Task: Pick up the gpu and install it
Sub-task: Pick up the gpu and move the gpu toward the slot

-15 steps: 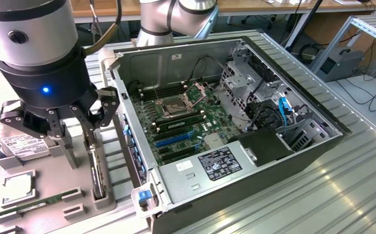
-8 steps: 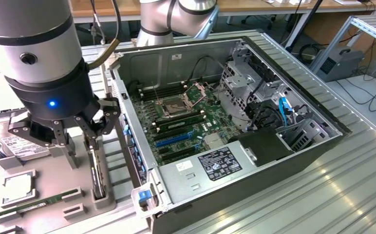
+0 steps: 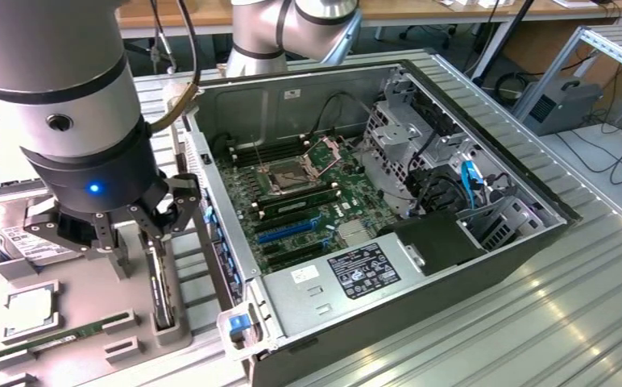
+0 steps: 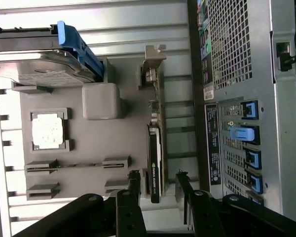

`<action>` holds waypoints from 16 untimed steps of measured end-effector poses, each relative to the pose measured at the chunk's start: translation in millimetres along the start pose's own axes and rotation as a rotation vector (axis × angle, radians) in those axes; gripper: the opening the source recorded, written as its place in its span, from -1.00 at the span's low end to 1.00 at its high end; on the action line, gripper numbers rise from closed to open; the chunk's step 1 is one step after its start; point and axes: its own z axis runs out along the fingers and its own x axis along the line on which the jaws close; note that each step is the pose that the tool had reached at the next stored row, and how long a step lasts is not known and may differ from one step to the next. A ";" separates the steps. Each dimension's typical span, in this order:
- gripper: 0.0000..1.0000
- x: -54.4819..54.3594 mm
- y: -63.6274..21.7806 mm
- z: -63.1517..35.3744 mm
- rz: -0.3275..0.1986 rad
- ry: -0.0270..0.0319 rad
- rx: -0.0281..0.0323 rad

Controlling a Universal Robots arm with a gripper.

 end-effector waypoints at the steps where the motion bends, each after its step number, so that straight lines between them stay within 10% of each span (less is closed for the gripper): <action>1: -0.15 0.0 -0.1 1.8 0.000 -0.0001 -0.0001; 16: -0.15 0.8 -1.1 30.6 0.000 0.0000 0.0000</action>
